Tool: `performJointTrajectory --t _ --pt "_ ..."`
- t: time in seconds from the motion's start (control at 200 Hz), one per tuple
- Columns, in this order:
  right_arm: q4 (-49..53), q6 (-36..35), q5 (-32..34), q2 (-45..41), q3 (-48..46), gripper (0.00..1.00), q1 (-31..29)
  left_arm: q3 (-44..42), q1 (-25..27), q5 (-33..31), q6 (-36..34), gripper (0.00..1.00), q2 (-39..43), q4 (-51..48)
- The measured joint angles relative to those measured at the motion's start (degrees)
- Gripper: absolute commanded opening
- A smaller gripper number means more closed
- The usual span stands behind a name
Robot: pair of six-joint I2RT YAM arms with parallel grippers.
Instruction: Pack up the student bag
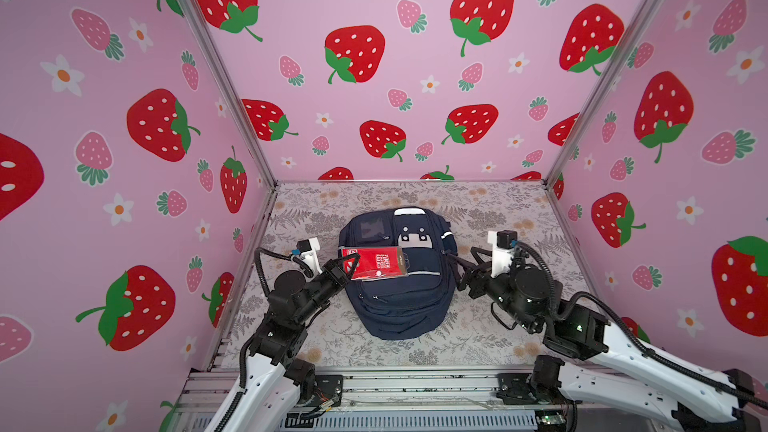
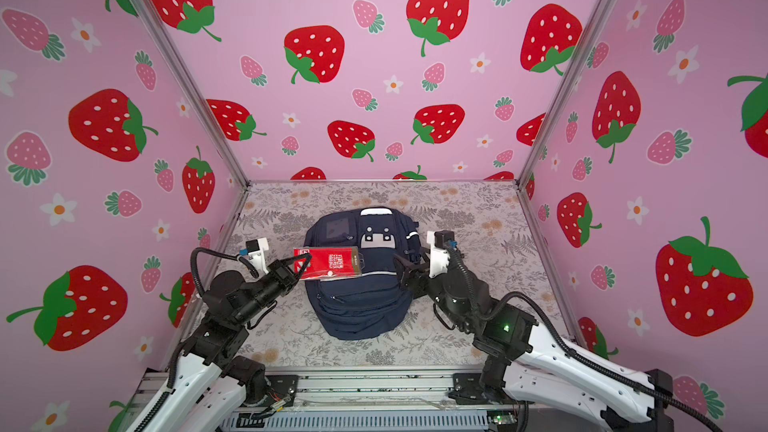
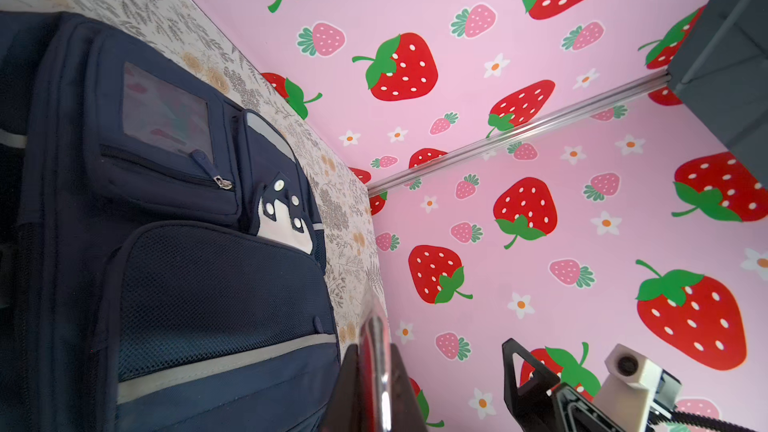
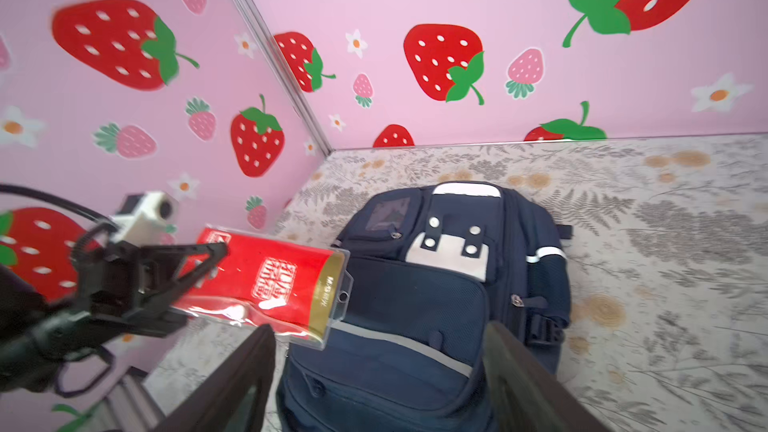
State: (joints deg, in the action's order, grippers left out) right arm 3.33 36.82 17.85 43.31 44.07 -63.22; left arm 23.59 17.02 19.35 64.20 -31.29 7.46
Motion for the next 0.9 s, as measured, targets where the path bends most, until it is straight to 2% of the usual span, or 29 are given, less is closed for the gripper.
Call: performJointTrajectory --t 0.145,0.225,0.405,0.595,0.885,0.895 --pt "-6.3 7.7 -18.0 4.4 -1.3 0.73 7.1 -2.7 0.0 0.2 3.5 0.0 -0.4 5.3" --pt "-11.8 12.0 -27.5 8.7 -3.1 0.73 10.9 -3.1 0.0 0.8 4.8 0.0 -0.8 9.0" --pt "-22.9 20.1 -40.6 14.4 -10.3 0.67 15.6 -3.4 -0.1 3.4 6.8 0.0 -3.5 15.8" --pt "-34.1 26.0 -47.5 18.3 -12.8 0.61 16.9 -4.1 -0.2 7.6 9.5 0.0 -8.3 23.5" --pt "-46.4 31.1 -51.0 24.1 -13.3 0.52 18.3 -6.3 -0.2 10.7 15.1 0.0 -13.7 37.3" --pt "-46.7 31.1 -51.1 24.3 -13.2 0.5 18.3 -6.4 -0.2 10.7 15.2 0.0 -13.8 37.6"
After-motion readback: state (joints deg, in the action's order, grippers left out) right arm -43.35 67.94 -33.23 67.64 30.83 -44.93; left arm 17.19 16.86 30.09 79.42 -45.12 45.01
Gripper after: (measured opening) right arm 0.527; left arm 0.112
